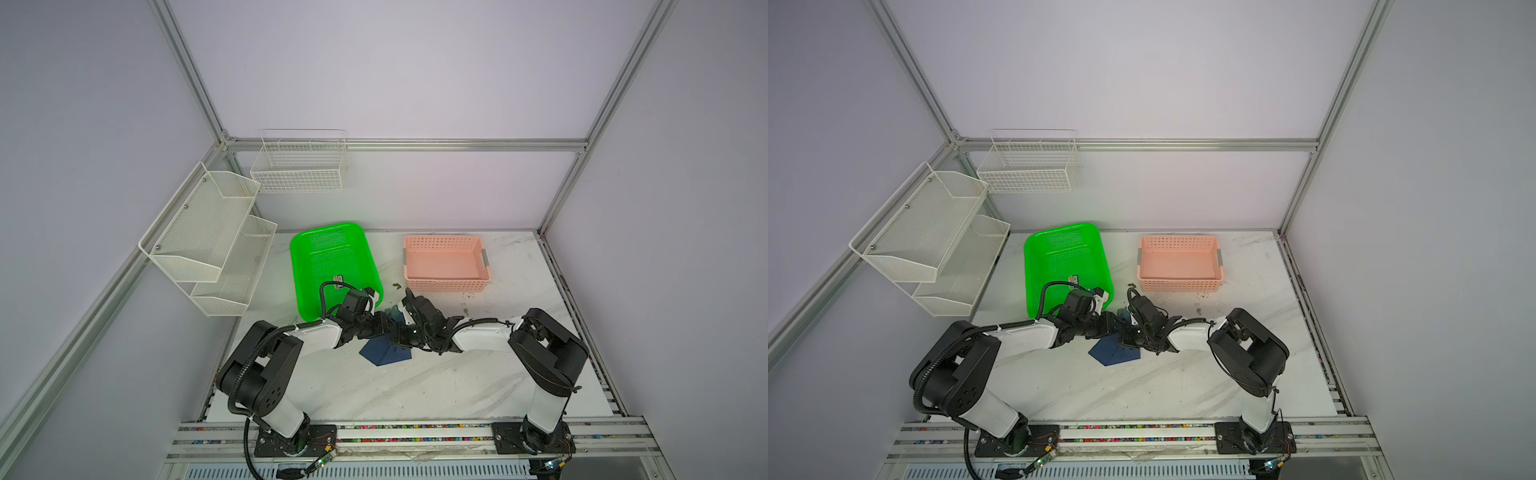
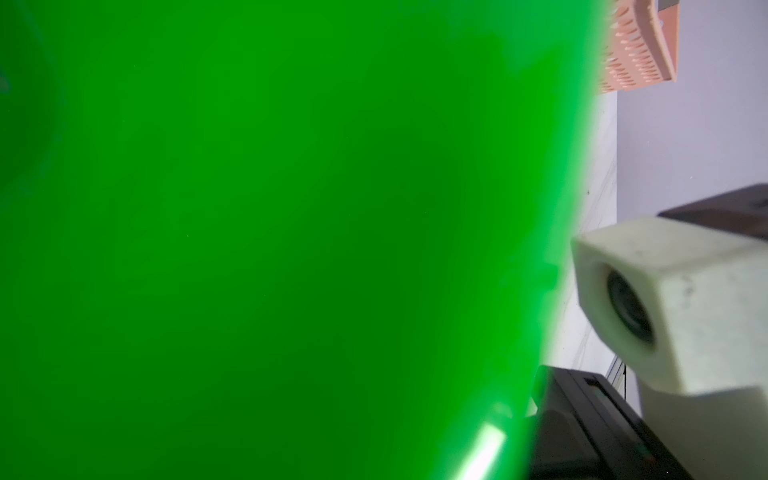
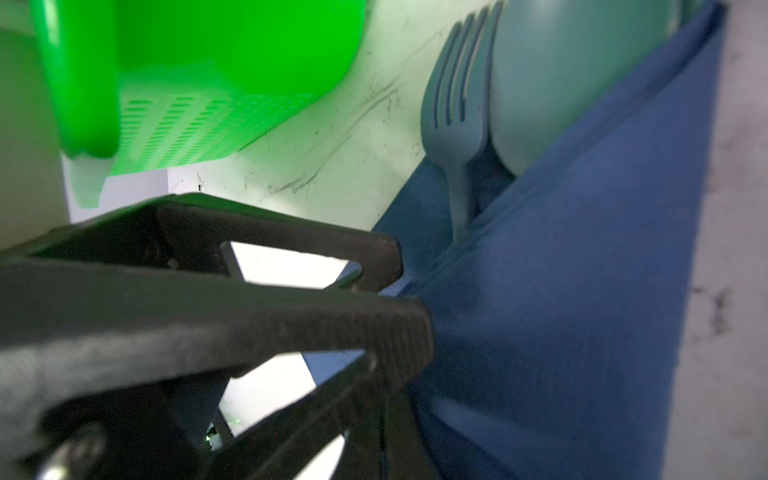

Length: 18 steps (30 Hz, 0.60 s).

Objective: Place the utensils on the paper napkin and roll it up

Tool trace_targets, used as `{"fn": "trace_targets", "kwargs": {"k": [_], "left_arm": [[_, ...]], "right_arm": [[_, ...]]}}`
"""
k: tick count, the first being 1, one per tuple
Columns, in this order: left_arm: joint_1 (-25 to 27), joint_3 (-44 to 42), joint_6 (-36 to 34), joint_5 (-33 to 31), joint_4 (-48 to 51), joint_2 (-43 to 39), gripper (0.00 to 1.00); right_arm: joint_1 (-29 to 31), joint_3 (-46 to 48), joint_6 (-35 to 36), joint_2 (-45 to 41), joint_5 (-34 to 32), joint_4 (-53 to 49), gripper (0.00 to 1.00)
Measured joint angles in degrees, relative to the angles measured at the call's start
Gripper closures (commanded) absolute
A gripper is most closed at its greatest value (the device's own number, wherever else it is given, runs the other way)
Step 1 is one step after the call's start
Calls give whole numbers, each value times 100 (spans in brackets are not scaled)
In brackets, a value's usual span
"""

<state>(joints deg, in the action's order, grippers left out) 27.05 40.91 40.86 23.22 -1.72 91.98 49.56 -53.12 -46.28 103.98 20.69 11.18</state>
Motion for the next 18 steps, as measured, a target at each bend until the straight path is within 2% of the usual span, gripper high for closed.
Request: {"fn": "trace_targets", "kwargs": {"k": [6, 10, 18], "left_arm": [[2, 76, -87, 42, 212, 48, 65], [-2, 79, -103, 7, 363, 48, 59], [2, 188, -105, -184, 892, -44, 54]], "right_arm": [[2, 0, 0, 24, 15, 15, 100], [2, 0, 0, 26, 17, 7, 100], [28, 2, 2, 26, 17, -22, 100]]}}
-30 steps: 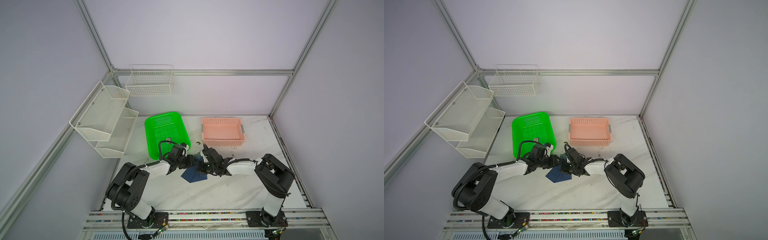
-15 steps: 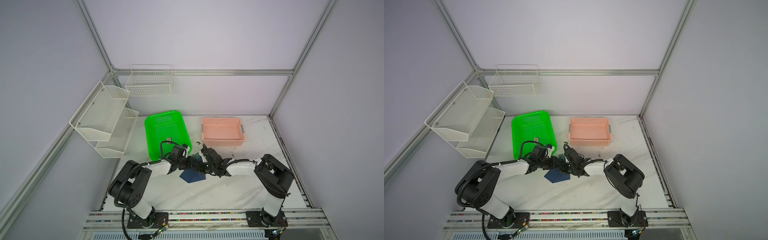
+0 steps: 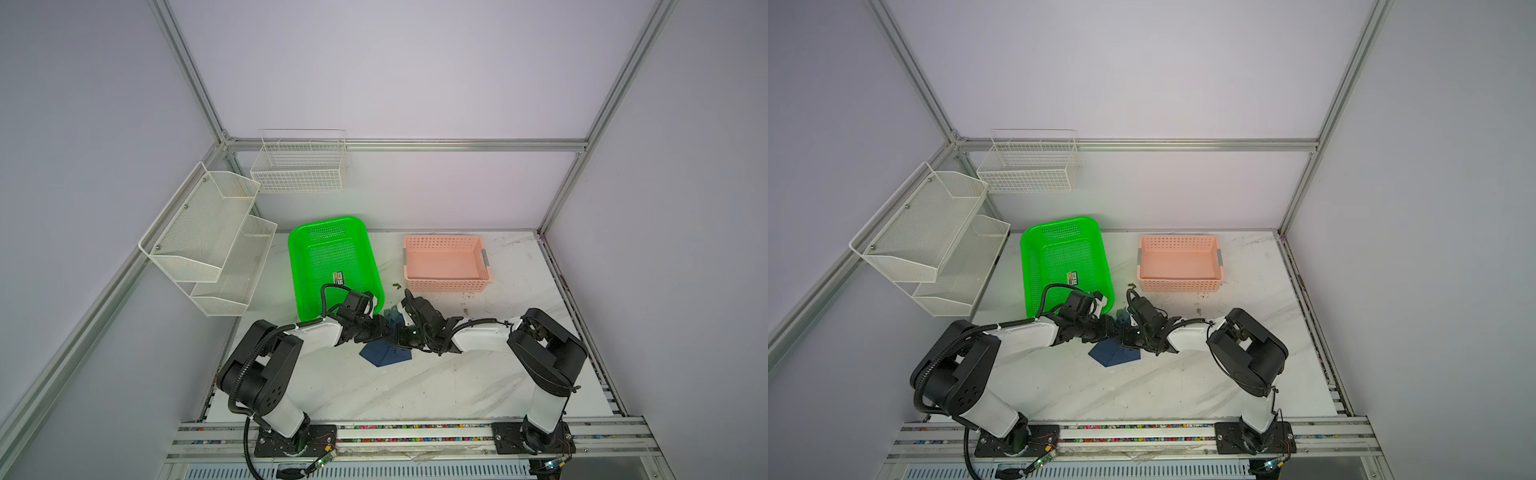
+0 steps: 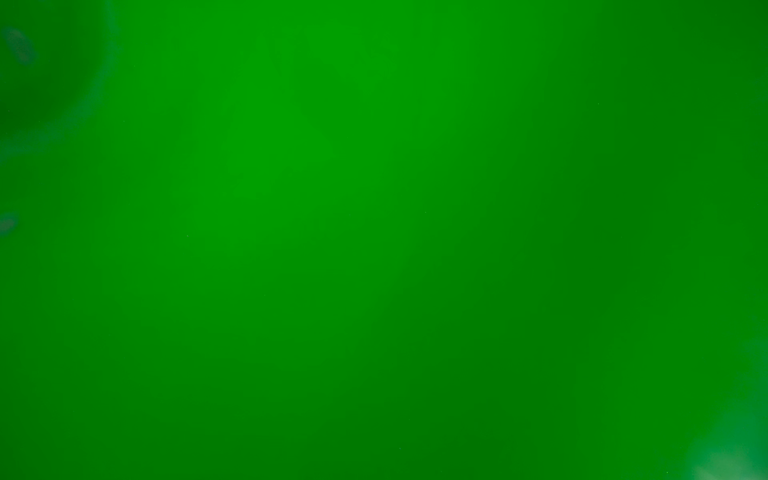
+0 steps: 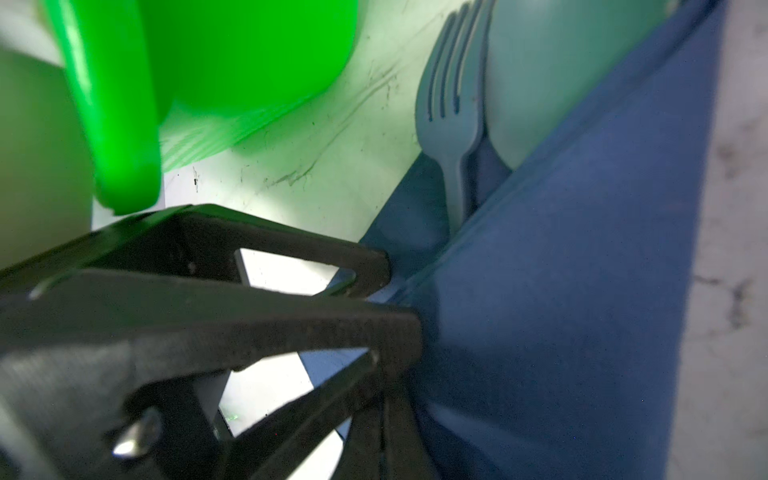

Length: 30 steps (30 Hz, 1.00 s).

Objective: Place the utensils on the paper napkin and roll it up

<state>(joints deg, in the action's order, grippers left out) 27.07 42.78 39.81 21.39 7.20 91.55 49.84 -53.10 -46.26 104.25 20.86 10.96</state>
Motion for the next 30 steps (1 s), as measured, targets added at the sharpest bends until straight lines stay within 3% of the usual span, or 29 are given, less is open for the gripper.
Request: {"fn": "trace_targets", "kwargs": {"k": [9, 30], "left_arm": [[232, 79, 28, -369, 455, -385, 50], [914, 175, 643, -984, 656, -415, 56]], "right_arm": [[0, 33, 0, 0, 7, 0, 100], [11, 461, -46, -177, 79, 83, 100]]}}
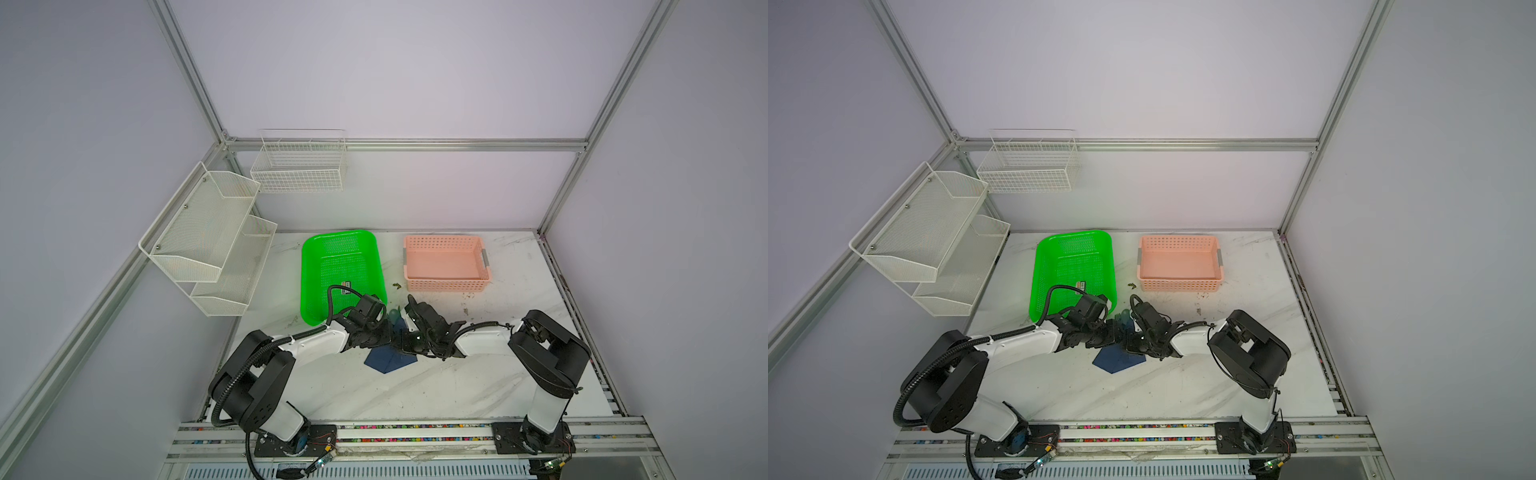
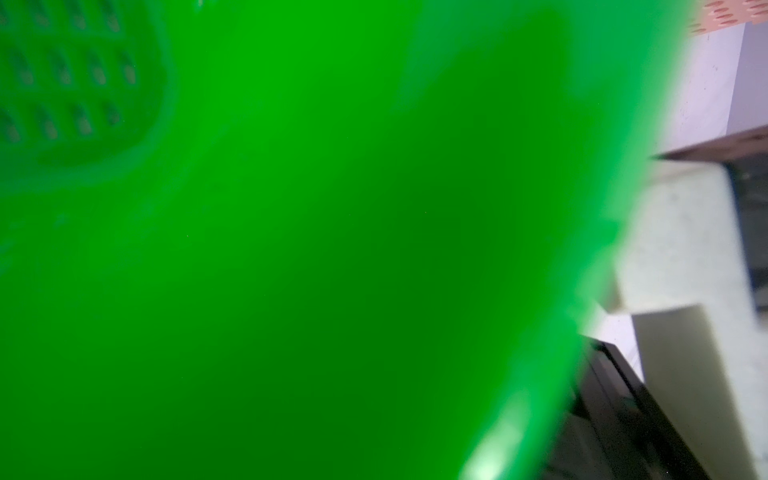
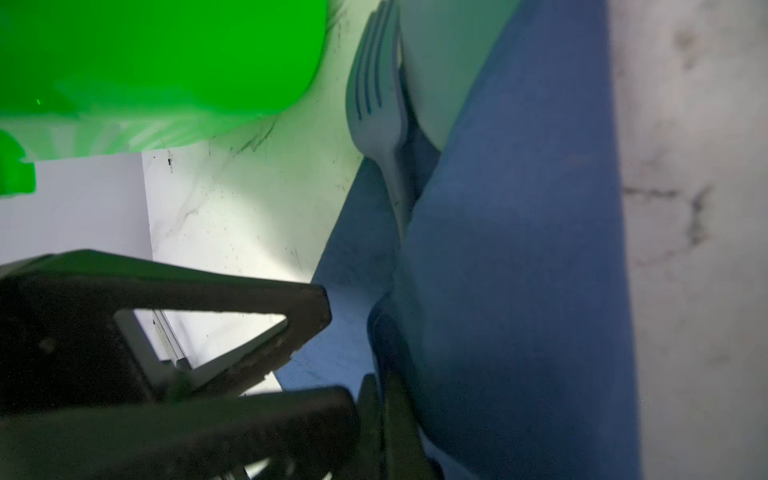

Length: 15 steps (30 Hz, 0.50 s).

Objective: Place the utensils on the paper napkin and roll it up

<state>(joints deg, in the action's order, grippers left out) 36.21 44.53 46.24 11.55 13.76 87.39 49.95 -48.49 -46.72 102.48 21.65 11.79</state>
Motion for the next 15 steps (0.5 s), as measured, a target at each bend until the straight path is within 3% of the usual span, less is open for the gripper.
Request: {"fn": "trace_targets", "kwargs": {"k": [6, 15], "left_arm": [[114, 0, 101, -149, 37, -46, 45], [-258, 59, -203, -444, 577, -221, 43]], "right_arm": [[22, 177, 0, -186, -37, 7, 100], [26, 282, -17, -446, -120, 164, 100]]}}
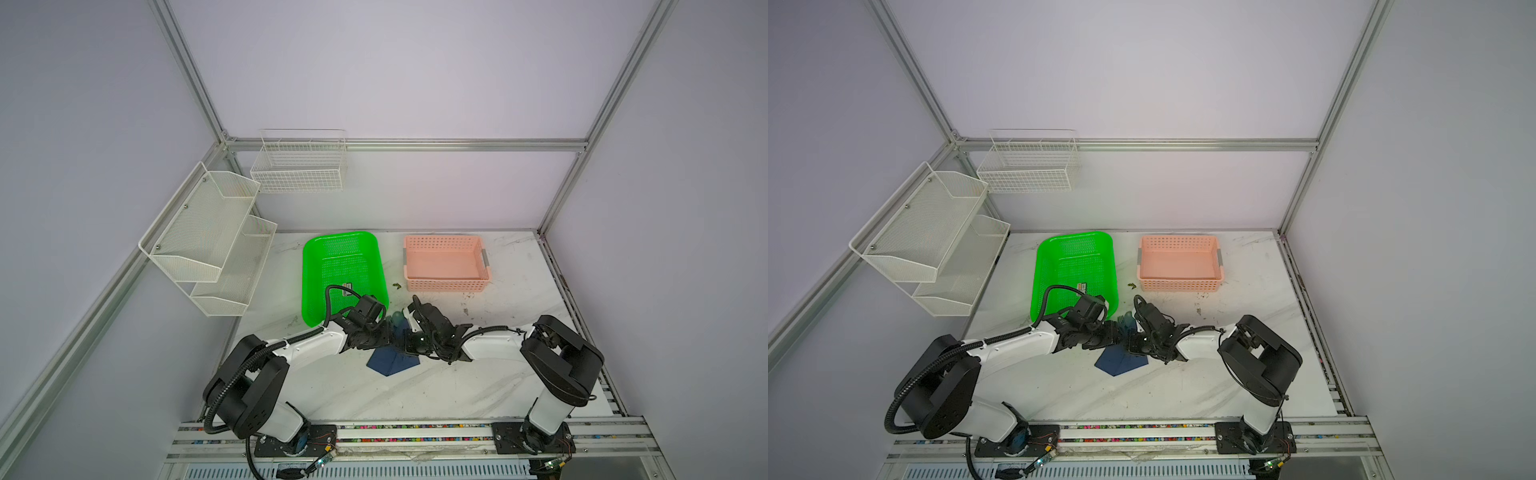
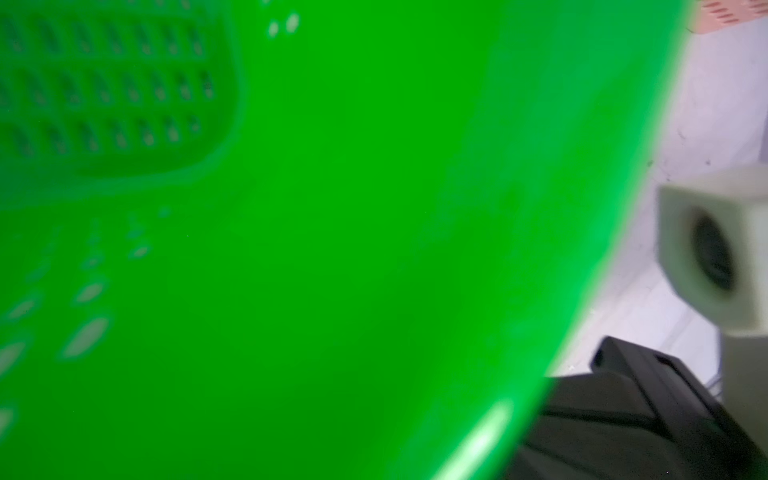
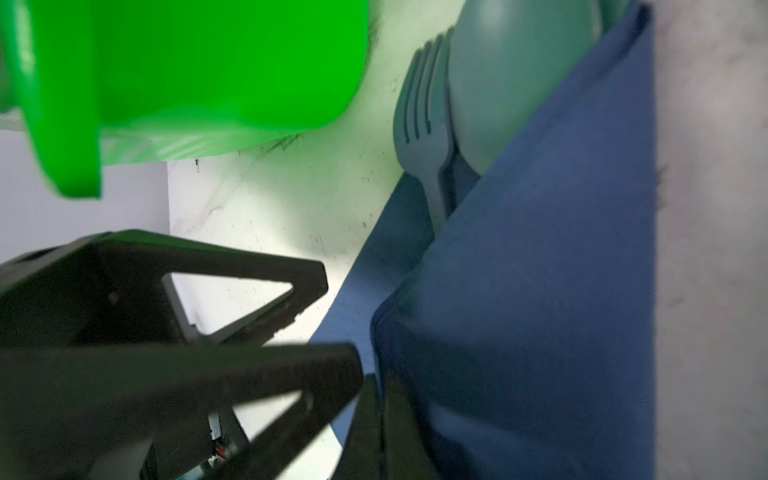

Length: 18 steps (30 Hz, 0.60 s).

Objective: Place the utensils on the paper napkin and roll it up

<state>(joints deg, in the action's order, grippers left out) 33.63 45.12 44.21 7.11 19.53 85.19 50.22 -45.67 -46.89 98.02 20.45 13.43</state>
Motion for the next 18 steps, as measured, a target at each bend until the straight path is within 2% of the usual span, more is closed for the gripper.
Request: {"fn": "trace_targets", "kwargs": {"k": [7, 14, 16, 18], "left_arm": [[-1078, -2, -205, -188, 380, -505, 42], [-2413, -2, -487, -146, 433, -1217, 42], [-2485, -2, -540, -133, 492, -1325, 42], [-2249, -2, -592, -157, 555, -1506, 42]], "right_arm": [[0, 114, -2, -240, -61, 7, 100], [0, 133, -2, -286, -118, 7, 100], [0, 136, 0, -286, -120, 7, 100], [0, 149, -2, -286, -122, 13, 100]]}}
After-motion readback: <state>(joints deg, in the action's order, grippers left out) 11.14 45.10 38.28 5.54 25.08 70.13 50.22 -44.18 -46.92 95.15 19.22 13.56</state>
